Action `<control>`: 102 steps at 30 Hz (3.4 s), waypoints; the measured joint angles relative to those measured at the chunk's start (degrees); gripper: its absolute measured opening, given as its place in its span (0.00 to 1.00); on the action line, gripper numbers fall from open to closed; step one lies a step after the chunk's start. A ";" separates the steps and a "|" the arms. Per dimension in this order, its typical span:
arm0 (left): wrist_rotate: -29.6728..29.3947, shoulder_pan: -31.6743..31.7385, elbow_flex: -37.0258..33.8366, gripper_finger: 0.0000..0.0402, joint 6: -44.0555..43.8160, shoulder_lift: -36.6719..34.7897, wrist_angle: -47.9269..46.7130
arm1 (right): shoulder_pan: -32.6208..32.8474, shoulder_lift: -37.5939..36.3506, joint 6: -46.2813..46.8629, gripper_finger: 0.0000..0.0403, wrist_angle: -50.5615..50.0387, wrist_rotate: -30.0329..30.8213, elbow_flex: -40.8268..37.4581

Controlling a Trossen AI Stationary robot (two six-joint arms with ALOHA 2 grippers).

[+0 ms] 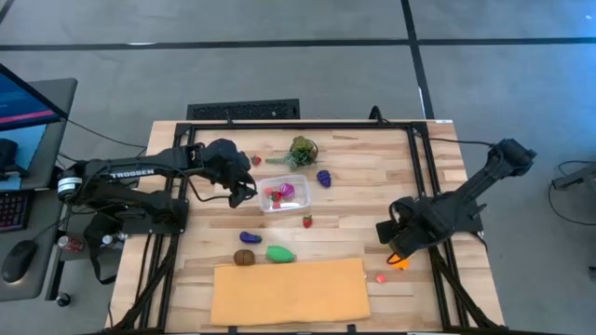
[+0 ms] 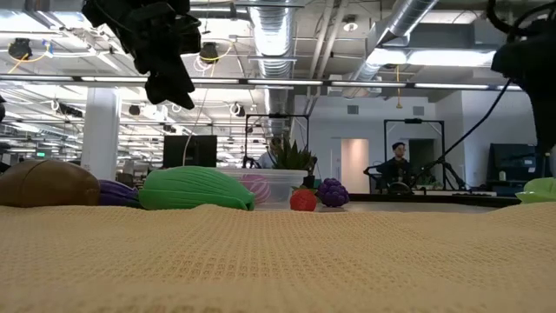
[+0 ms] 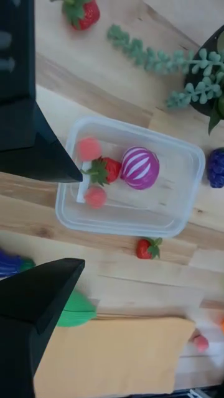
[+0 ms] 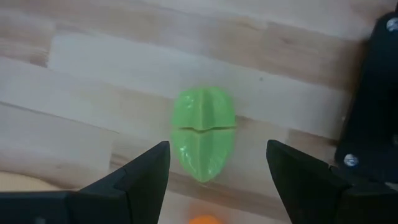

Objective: Pick and placing Produce into tupperware
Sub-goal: Put the green starfruit into the transparent bin

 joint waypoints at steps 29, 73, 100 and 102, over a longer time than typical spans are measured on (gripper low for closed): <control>0.00 0.00 -0.02 0.50 0.07 0.02 0.00 | -5.24 12.46 -6.92 0.65 8.27 -1.57 0.00; -0.57 0.01 -0.04 0.50 0.05 0.02 -1.46 | -8.98 18.47 -14.06 0.57 12.56 -4.51 0.00; -1.27 0.00 -0.04 0.50 0.05 0.03 -1.47 | -8.98 17.38 -14.06 0.62 16.34 -2.47 0.00; -1.29 0.02 -0.04 0.50 0.04 0.04 -1.49 | -8.98 16.15 -14.03 0.62 16.58 -0.90 0.00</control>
